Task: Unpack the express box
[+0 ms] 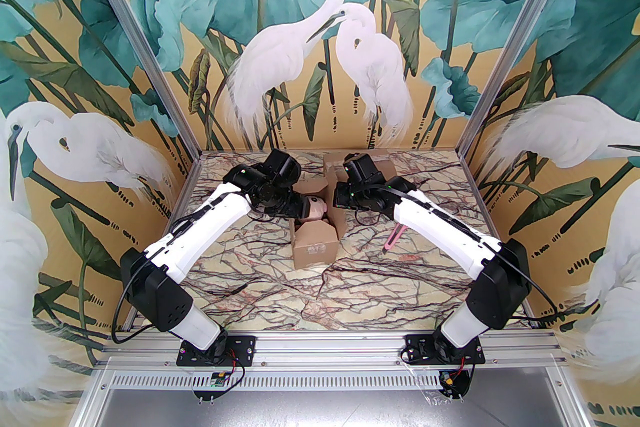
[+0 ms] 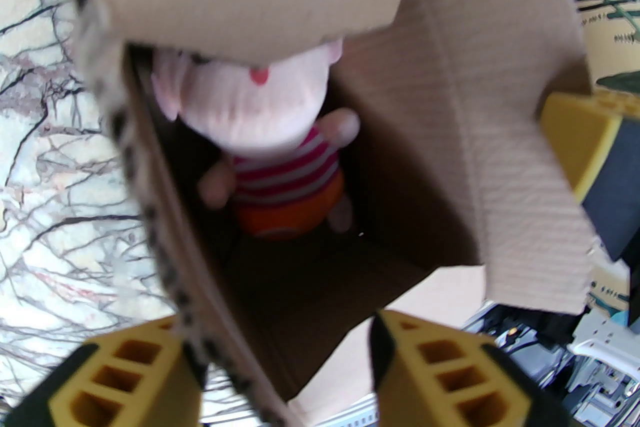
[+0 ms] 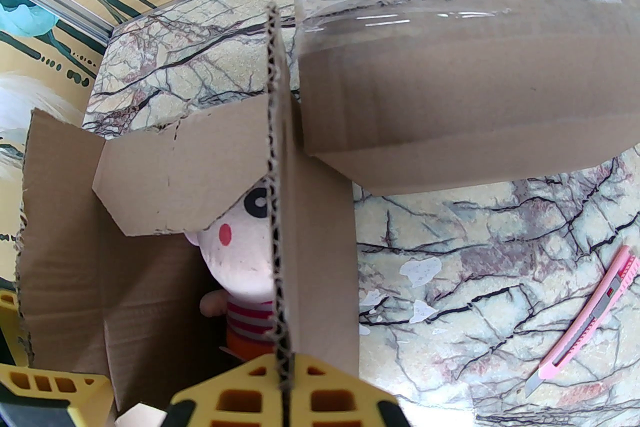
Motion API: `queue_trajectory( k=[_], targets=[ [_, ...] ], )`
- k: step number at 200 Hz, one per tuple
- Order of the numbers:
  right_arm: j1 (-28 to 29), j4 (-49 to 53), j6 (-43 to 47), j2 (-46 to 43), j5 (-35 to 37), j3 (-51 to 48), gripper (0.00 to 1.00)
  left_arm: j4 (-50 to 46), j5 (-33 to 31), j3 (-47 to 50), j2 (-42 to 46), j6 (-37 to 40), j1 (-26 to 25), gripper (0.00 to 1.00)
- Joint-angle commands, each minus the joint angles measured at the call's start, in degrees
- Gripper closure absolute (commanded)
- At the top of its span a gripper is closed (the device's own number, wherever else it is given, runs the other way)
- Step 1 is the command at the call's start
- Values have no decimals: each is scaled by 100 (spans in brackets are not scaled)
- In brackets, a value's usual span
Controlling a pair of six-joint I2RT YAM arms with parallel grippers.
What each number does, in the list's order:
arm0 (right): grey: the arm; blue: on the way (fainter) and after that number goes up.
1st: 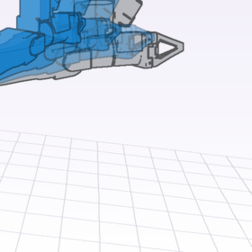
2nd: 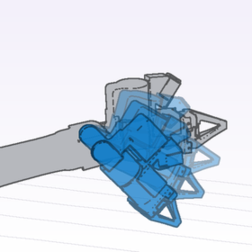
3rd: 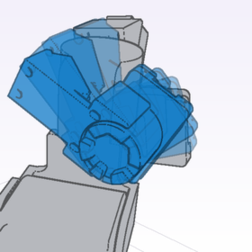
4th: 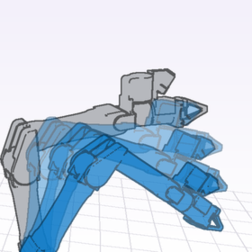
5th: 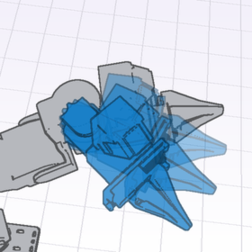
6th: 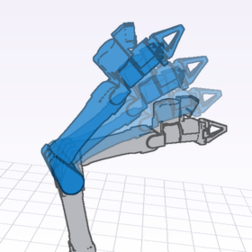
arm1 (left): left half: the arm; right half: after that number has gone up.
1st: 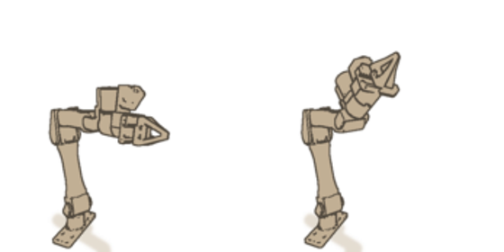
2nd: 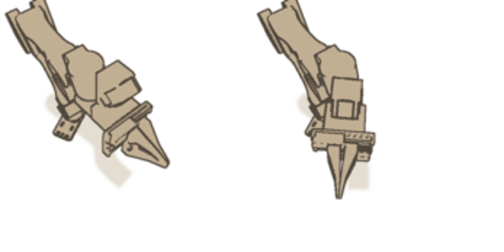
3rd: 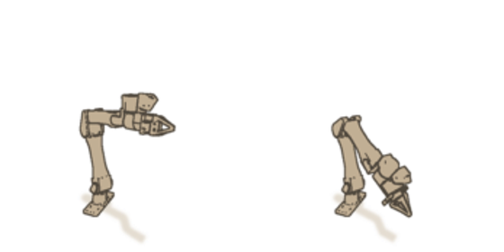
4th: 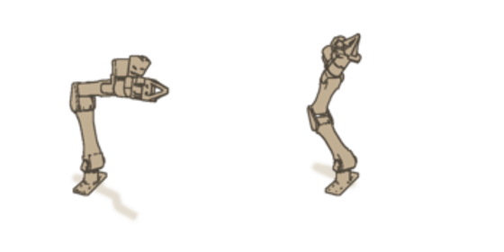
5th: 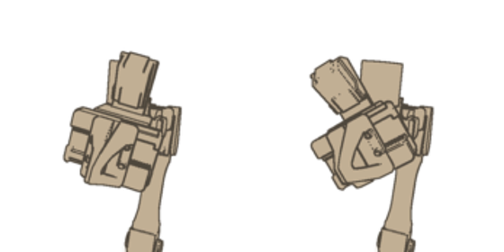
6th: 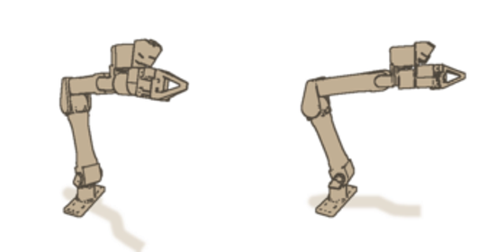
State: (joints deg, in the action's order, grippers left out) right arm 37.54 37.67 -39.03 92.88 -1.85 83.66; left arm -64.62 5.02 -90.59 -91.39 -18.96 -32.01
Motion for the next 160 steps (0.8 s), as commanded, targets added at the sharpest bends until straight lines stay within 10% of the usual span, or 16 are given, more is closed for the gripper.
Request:
queue_trajectory(
  k=[1,81,125,160],
  targets=[
    [35,-277,-63,-59,32,11,95,-64,-143,82,166,-47,-33,59],
    [-141,-1878,-151,-713,-546,-1467,92,527,-326,248,769,699,-33,100],
    [-112,-1634,1273,-1132,-177,-1236,40,559,-757,130,897,1477,-33,100],
    [258,-1892,2630,-1475,476,-940,22,544,-1370,-29,854,1866,-28,100]
  ],
)
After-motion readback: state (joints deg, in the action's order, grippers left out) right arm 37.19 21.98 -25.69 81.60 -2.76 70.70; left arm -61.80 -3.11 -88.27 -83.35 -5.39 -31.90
